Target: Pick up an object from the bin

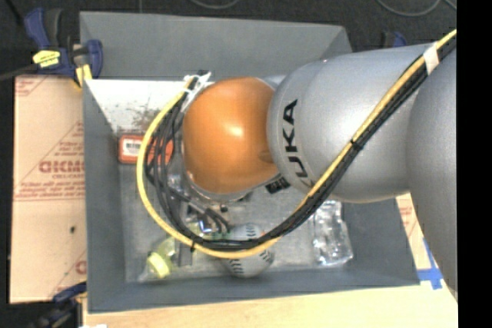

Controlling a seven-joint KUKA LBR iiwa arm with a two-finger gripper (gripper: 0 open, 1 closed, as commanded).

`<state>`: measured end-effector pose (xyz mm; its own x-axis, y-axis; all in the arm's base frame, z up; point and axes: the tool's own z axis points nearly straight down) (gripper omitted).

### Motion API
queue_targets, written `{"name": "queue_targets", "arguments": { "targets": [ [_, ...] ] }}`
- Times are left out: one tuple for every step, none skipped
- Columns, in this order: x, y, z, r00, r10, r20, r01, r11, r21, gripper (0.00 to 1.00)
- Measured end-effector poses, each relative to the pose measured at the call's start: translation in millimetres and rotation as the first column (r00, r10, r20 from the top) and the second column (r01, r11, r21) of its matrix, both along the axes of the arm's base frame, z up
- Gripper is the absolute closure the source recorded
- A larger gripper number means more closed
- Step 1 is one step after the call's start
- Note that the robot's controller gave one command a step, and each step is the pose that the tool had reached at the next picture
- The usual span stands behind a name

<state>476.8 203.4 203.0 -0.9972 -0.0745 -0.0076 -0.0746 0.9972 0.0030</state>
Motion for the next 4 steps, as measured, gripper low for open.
{"name": "queue_targets", "arguments": {
  "targets": [
    [0.9, -9.4, -61.6, 0.997, 0.080, -0.001, -0.080, 0.997, -0.001, 0.00],
    [12.7, -19.8, -126.6, 0.997, -0.072, 0.000, 0.072, 0.997, 0.002, 1.00],
    [12.8, -19.9, -126.6, 0.997, -0.073, 0.000, 0.073, 0.997, 0.002, 1.00],
    [10.7, -17.3, -82.0, 0.997, -0.072, -0.007, 0.072, 0.997, -0.002, 1.00]
  ]
}}
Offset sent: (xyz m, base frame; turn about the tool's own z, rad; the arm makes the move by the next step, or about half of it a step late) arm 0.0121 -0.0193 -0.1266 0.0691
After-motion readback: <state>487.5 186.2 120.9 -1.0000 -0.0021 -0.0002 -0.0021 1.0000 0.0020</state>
